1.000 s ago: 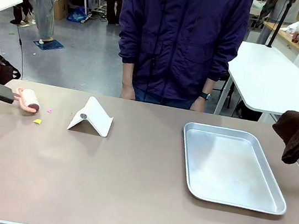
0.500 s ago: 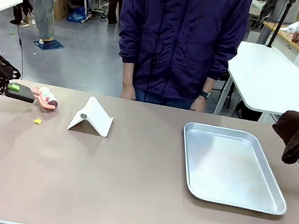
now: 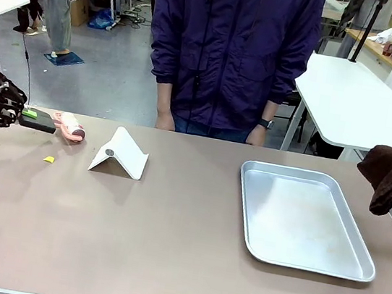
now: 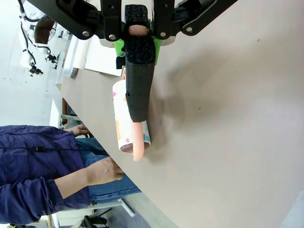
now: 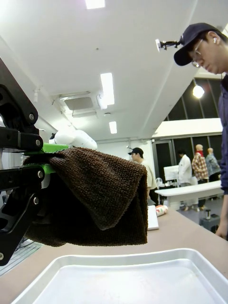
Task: Clean the surface of the table.
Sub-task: Clean the area not pointed to by the person.
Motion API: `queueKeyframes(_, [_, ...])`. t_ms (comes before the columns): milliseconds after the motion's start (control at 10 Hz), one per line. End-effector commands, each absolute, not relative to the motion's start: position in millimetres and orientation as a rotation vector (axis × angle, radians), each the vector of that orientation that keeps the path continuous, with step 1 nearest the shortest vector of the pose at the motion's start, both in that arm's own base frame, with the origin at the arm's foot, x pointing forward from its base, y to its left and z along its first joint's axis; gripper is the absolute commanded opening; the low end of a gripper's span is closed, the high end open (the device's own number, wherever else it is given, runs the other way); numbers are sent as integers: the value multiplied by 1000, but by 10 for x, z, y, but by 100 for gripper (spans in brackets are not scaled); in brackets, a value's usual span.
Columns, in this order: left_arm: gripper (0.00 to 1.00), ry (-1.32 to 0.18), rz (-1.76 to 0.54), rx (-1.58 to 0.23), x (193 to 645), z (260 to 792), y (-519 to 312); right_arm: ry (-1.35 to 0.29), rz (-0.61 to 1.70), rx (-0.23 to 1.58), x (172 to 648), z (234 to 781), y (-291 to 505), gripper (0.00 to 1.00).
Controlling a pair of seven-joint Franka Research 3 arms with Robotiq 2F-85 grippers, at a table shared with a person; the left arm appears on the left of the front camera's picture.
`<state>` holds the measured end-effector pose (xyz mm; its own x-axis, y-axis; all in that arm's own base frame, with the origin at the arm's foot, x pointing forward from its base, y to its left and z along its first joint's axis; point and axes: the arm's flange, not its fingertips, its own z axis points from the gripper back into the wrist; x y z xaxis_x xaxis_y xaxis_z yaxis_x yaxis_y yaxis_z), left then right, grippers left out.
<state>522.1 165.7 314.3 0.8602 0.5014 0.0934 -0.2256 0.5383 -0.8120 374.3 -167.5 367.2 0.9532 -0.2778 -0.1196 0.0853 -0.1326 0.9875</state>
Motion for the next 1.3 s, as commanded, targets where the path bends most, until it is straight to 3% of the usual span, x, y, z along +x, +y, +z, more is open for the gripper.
queueKeyframes(0, [22,-281,442,-853,5214,2903,1590,-156,-303,1678,3709,3736,-1644,9])
queueKeyframes(600, [22,-305,485,-848,4998,3000,1921,-156,-303,1678,3709,3736,-1644,9])
queueKeyframes(1200, [22,-421,404,-1038,4482,3683,2092,-156,-303,1678,3709,3736,-1644,9])
